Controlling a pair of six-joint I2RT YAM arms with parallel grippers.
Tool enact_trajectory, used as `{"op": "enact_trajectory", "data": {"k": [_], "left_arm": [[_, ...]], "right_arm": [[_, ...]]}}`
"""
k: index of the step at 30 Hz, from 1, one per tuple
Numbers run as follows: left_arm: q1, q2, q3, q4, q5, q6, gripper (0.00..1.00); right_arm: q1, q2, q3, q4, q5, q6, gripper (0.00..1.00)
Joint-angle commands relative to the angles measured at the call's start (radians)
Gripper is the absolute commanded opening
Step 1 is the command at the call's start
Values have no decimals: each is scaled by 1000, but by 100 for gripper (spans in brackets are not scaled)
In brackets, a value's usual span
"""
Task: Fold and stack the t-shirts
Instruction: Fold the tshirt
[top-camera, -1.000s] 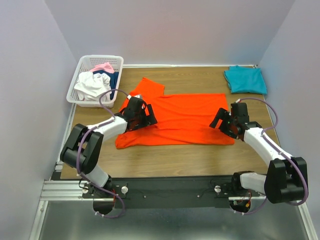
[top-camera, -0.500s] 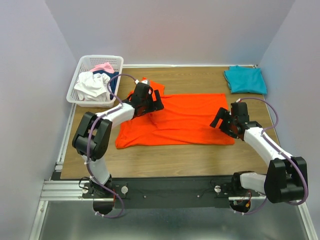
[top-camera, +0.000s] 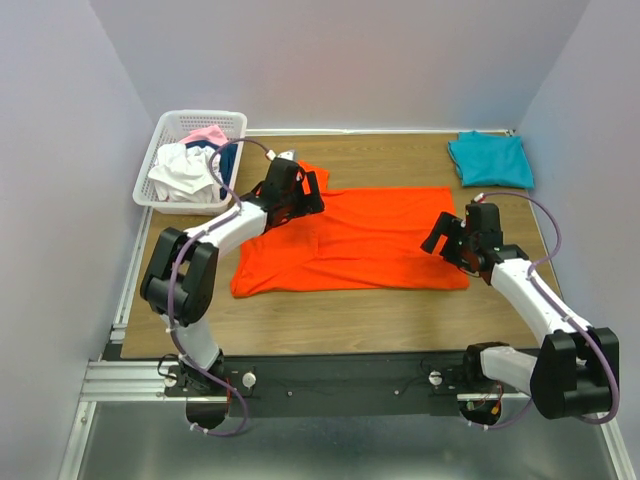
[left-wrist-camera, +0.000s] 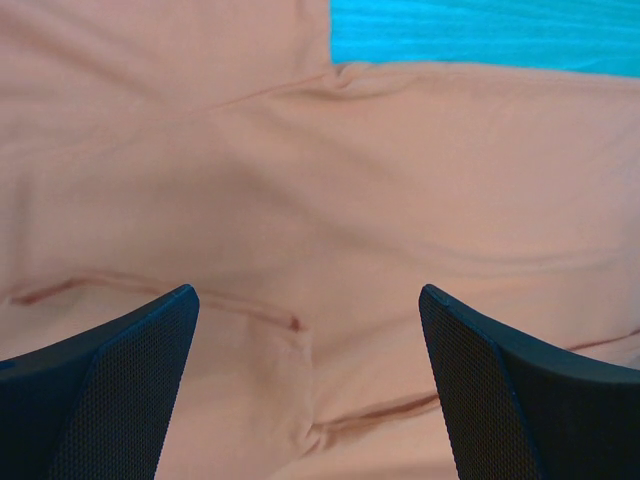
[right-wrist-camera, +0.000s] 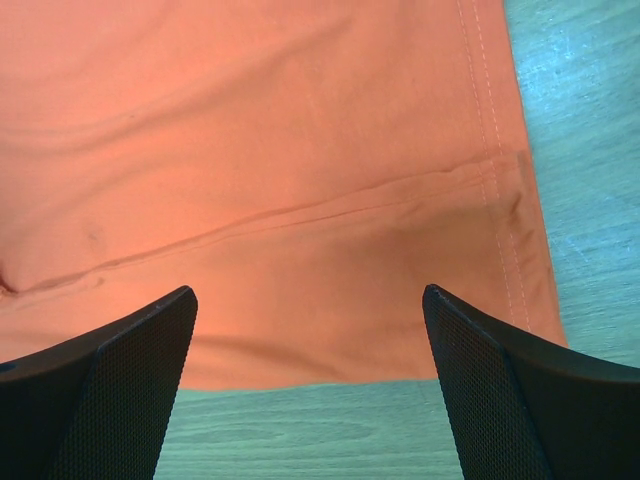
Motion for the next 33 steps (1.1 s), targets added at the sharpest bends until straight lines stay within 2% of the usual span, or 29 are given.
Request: {"op": "enact_trajectory", "data": {"k": [1,5,9,13,19,25,29,33], "left_arm": [[-9,-111,-91,4,-49,-5,98],[-20,-140,-192,52,-29,-34,98],[-31,-133,-270,84,-4,-53,98],[-40,-140,-332,87,-10,-64,98],[-54,-214,-467,102,-22,-102,98],[-65,-317,-588,104,-61,-140,98],[-65,-372,-607,102,-91,-136,98],[-65,-384,-585,96,-99,-111,98]], "right_arm": [[1,-6,45,-16,-40,-40,100],[32,37,55,9,-48,-45,100],[95,159,76,41,-2,-24,100],[104,256,87,48,9,12,100],[104,263,12,45,78,52,100],[104,181,-13,42,127,85,100],[104,146,13,26,213,133,100],[99,205,62,-30,303,161,100]]}}
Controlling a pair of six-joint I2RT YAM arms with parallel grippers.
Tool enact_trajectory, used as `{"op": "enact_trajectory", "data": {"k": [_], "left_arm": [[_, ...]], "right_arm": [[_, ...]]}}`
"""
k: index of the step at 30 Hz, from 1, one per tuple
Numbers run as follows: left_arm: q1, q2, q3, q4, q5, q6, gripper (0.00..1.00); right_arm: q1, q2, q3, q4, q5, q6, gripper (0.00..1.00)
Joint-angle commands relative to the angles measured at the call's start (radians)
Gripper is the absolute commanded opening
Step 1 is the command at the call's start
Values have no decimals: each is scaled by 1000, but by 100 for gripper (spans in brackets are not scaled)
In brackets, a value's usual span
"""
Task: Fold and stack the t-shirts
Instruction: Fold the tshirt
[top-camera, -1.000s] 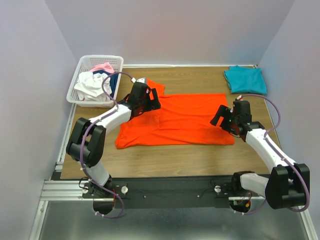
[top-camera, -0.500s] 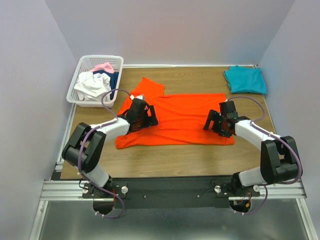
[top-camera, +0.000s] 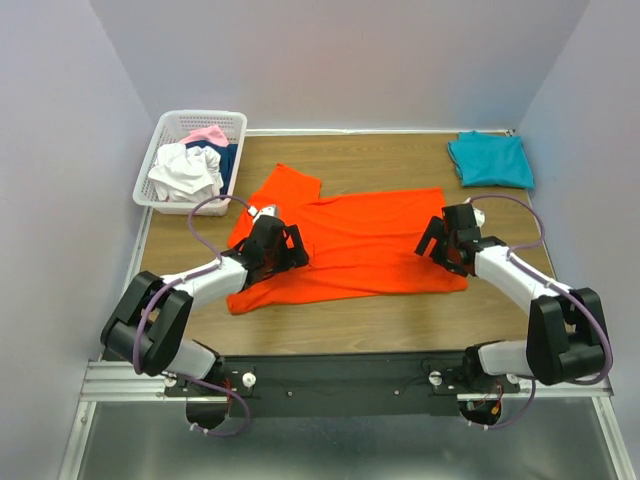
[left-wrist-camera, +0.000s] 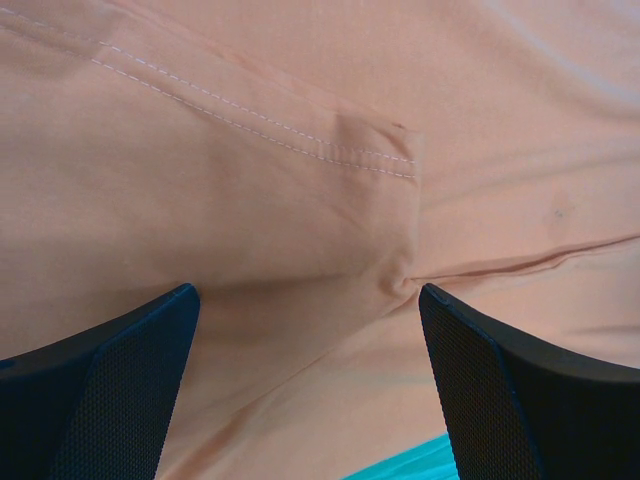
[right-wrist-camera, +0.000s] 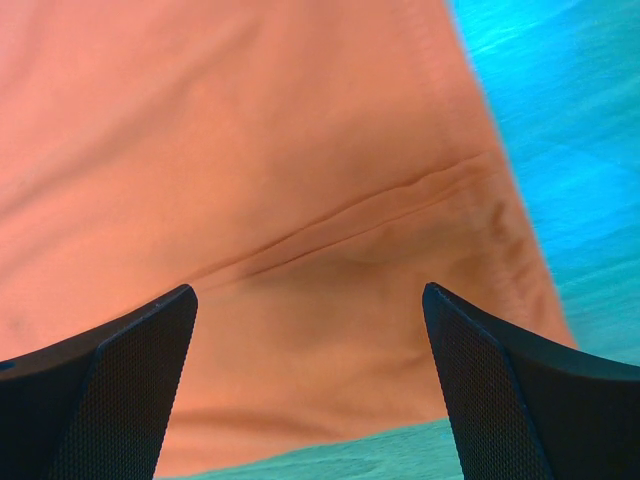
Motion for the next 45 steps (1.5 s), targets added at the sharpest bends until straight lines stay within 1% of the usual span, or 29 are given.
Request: {"op": "enact_trajectory", "data": {"k": [1,2,6,7,8,11,12,13,15,16,19,22,25,27,28,29,30,31,35,40,45], "left_arm": [[-1,-26,7,-38,-56,13,98],[-1,-26,9,-40,-59,16,98],[-1,-39,20,-52,-76,25,98],[-1,-40,20,-53,-77,27,98],[-1,-43,20,-53,-77,28,98],[-1,-45,18,-53,-77,27,98],[-1,-45,18,-52,-77,28,98],[-1,-46,17,-52,-77,29,98],[-1,-42,17,-50,-79,29,98],[-1,-40,18,-52,-79,30,98],[-1,-39,20,-52,-83,32,98],[-1,-36,20,-50,-86,36,98],[-1,-39,20,-52,-86,38,98],[-1,-40,17,-52,-86,38,98],[-1,-39,18,-52,-88,41,98],[-1,-40,18,-52,-88,41,98],[-1,-42,18,-52,-88,41,98],[-1,-43,18,-53,-88,41,98],[-1,-43,20,-52,-89,41,98],[-1,-39,20,-52,-91,41,98],[-1,-39,20,-50,-93,41,98]], "right_arm": [[-4,52,63,-69,147,64,99],[-5,66,69,-75,153,65,97],[-5,115,86,-92,181,88,81],[-5,120,89,-94,201,94,74],[-5,124,91,-98,210,99,70],[-5,134,97,-104,248,104,65],[-7,138,100,-107,270,105,62],[-7,141,102,-110,277,108,56],[-7,148,108,-117,288,116,52],[-7,155,109,-121,305,122,47],[-8,163,112,-127,330,128,42],[-8,167,117,-127,337,134,32],[-8,180,122,-129,356,143,27],[-8,189,125,-127,357,143,22],[-8,192,126,-127,359,143,16],[-8,195,126,-127,360,143,14],[-8,195,126,-127,363,142,6],[-8,194,128,-127,369,142,1],[-8,160,128,-127,376,130,1],[-8,63,137,-127,365,105,1],[-8,51,148,-126,354,88,1]]}}
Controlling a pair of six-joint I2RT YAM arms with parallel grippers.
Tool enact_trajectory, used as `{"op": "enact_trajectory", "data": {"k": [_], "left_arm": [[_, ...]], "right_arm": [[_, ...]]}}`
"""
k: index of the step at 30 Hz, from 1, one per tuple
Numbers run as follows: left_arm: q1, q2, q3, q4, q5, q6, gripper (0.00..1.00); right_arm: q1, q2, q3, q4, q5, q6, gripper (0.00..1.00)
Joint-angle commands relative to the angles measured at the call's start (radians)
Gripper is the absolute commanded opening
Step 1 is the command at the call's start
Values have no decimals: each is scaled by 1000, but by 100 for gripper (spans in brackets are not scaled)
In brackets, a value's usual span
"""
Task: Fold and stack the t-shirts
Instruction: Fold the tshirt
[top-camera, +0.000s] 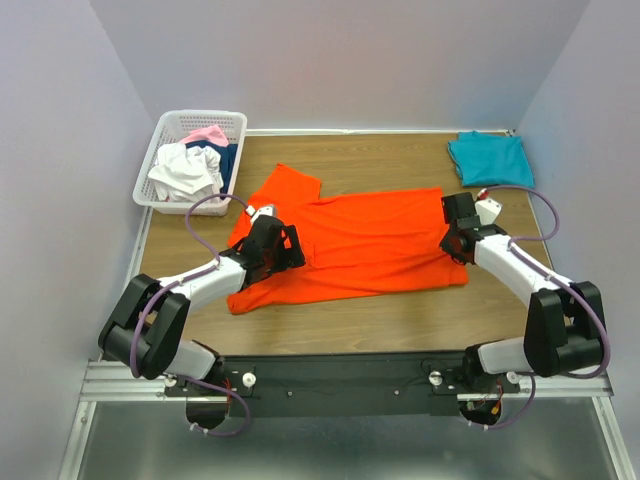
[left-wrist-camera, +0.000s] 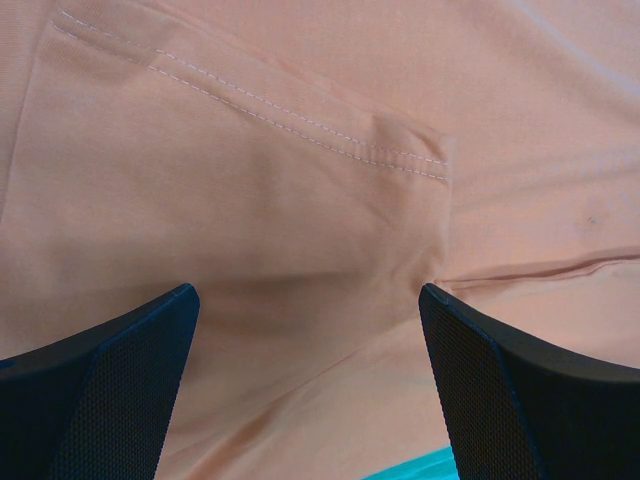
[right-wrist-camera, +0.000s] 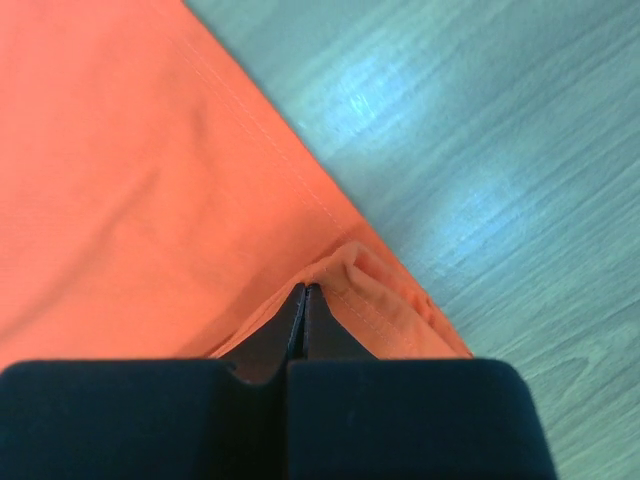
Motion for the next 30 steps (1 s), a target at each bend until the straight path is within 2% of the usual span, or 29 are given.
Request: {"op": "enact_trajectory", "data": {"k": [1,9,12,13,15,16,18,19,20,21,22,26,30], "left_arm": [[-1,-16,14,-3,-43,12,98],[-1,-22,9,-5,-46,12,98],[-1,-30,11,-8,-47,11,98],[-1,-33,12,-12,-49,11,98],[-1,-41,17,-20,-52,11,98],[-1,-45,25,-29,-53,12,98],[-1,-62,35,-40,-56,12,98],[-1,-68,54,-49,-59,15,98],[-1,-76,63,-54,-61,17,98],[-1,-90,74,-60,-64,17,98],[-1,-94,101,-69,-67,18,98],[2,-84,225,-117,-146,23,98],[37,46,423,-207,-228,49,98]], "right_arm": [[-5,2,34,-9,39,-19,1],[-3,132,94,-11,53,-11,1],[-3,172,108,-12,65,-8,5],[-3,192,114,-14,69,-3,15],[-3,206,126,-12,69,-5,25],[-3,210,134,-17,66,-12,45],[-3,197,160,-20,54,-22,59],[-3,172,171,-20,34,-43,70],[-3,160,183,-18,20,-43,73],[-3,146,194,-18,8,-69,84],[-3,135,218,-18,-21,-83,100],[-3,89,274,-15,-36,-115,100],[-3,101,326,0,-18,-138,100]]}}
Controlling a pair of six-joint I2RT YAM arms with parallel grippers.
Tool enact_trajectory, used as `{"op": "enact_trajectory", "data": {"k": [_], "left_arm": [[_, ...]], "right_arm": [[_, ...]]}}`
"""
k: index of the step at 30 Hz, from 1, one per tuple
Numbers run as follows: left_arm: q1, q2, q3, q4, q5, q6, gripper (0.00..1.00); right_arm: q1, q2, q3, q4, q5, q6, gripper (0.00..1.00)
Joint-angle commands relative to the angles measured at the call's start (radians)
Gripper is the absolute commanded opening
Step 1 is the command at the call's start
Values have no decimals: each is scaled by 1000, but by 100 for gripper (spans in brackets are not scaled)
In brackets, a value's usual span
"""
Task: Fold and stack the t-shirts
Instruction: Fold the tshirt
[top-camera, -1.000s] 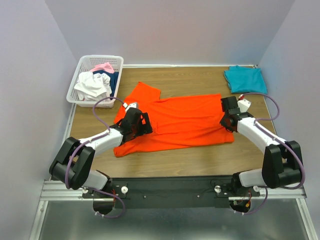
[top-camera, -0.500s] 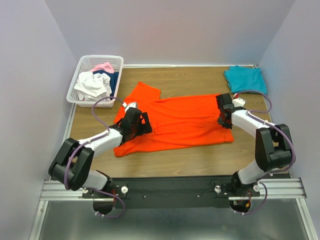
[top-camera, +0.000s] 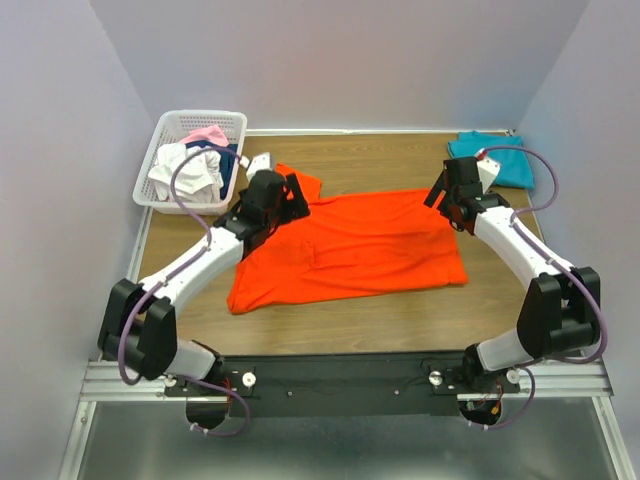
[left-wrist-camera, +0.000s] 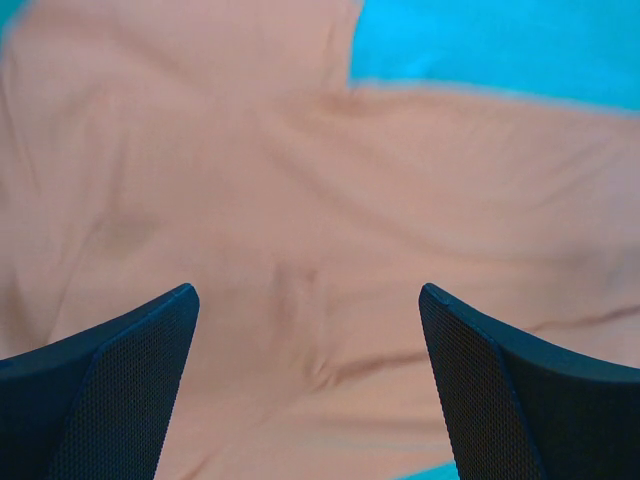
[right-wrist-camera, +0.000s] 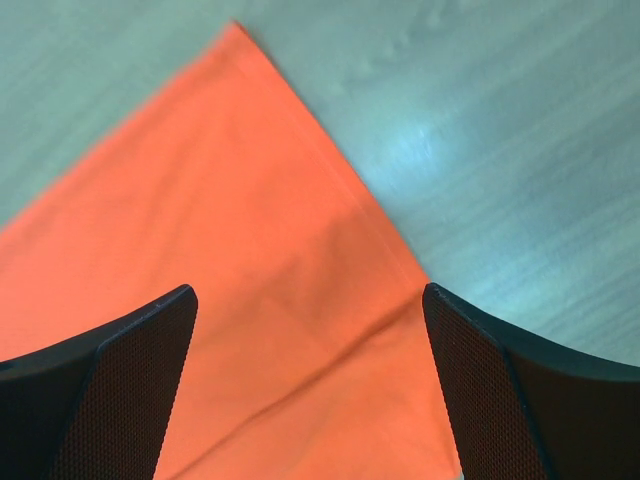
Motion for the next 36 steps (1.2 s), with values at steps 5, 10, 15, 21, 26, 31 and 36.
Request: {"op": "enact_trajectory", "data": {"k": [5,10,15,21,26,31,36], "left_arm": [[113,321,491,-131,-168,111,98],[182,646,811,-230,-147,185,98],[219,981,1230,-326,-142,260,98],[256,1173,1474,-358,-92,286,85],[259,1190,1424,-298,-59,309,75],[257,1253,1457,-323,-21,314,71],[257,1286,1473,-331,-7,305,57]], "right_arm": [[-5,44,98,49,-10,-42,100],[-8,72,98,80,-21,-39,100],[-13,87,81,85,-21,-46,100],[-14,95,68,88,-38,-54,100],[-16,113,69,91,-55,-57,100],[-16,115,63,91,-61,-57,100],[-17,109,61,91,-76,-62,100]]}}
